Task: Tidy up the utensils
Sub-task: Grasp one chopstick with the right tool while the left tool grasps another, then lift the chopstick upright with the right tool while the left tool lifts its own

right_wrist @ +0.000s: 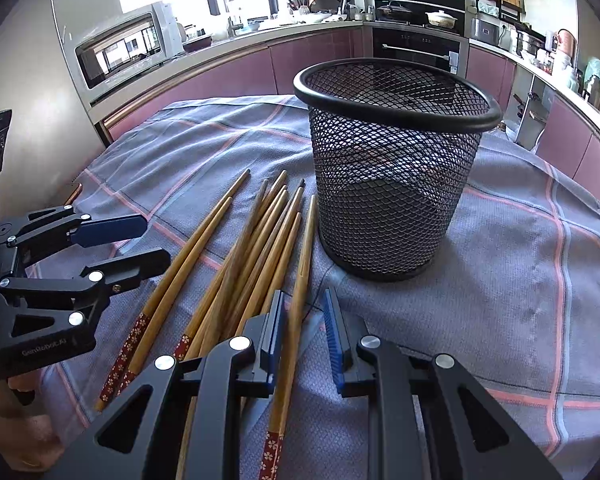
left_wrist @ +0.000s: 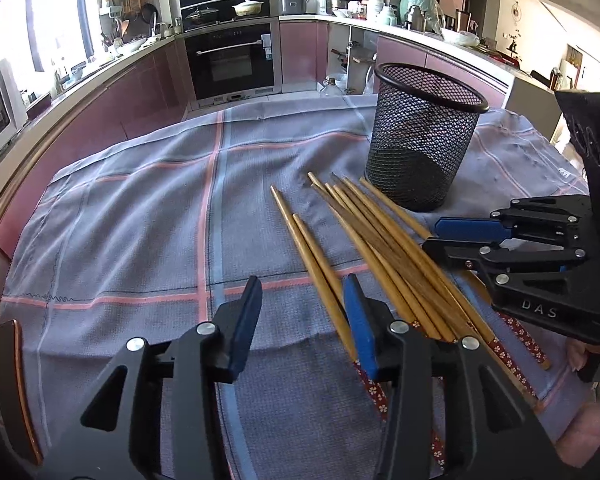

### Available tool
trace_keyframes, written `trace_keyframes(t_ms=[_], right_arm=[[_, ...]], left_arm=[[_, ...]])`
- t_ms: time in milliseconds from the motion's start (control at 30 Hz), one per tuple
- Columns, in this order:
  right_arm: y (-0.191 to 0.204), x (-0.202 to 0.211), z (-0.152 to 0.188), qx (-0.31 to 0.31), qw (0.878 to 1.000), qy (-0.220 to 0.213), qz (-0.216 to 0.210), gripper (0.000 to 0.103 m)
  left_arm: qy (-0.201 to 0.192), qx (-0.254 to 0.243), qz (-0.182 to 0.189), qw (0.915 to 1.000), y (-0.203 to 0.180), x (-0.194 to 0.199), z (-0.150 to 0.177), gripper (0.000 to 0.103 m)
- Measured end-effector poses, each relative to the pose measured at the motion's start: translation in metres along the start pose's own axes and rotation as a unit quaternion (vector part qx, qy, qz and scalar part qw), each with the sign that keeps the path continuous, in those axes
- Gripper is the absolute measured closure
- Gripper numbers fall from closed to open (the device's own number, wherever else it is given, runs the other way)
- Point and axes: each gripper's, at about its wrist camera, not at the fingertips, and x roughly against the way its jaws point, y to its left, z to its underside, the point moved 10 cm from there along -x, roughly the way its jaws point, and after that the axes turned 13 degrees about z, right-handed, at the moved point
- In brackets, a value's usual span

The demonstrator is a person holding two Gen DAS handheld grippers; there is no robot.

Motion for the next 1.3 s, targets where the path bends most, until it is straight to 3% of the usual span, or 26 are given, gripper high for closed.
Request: trace_keyframes(t_ms=[333, 500, 533, 600, 633, 833, 1000, 1300], right_arm=[[-0.002, 0.000, -0.001, 0.006, 1.000, 0.001, -0.004, 0.084], [-0.001, -0.002, -0.003, 0.009, 1.000, 0.001, -0.005, 0.093], [-0.002, -0.002, -0.004, 0.005, 1.000, 0.002, -0.009, 0.096], [-0.003, -0.002, -0.004, -0.003, 1.000, 0.003, -0.015, 0.097], [-0.003, -0.002, -0.003, -0.005, 1.000, 0.002, -0.017, 0.097], [-0.007, 0.008, -0.003, -0.013, 1.000, -0.009, -0.024, 0.098], [-0.009, 0.027, -0.010, -0.016, 0.999, -0.031, -0.039, 0.098], [-0.015, 0.088, -0.038, -0.035, 0.990, -0.112, -0.080, 0.098]], left_arm=[[0.027, 0.016, 0.013, 0.9994, 0.009, -0.014, 0.008, 0.072], [0.030, 0.026, 0.021, 0.9990, 0.011, -0.020, 0.002, 0.071], [0.030, 0.029, 0.020, 0.9989, 0.012, -0.020, 0.001, 0.072], [0.029, 0.036, 0.020, 0.9987, 0.011, -0.022, 0.000, 0.087], [0.028, 0.041, 0.023, 0.9985, 0.011, -0.022, -0.001, 0.090], [0.019, 0.061, 0.018, 0.9978, 0.012, -0.021, -0.002, 0.095], [-0.003, 0.066, 0.025, 0.9975, 0.013, -0.003, -0.006, 0.095], [-0.083, 0.048, 0.092, 0.9911, -0.005, 0.067, -0.044, 0.095]])
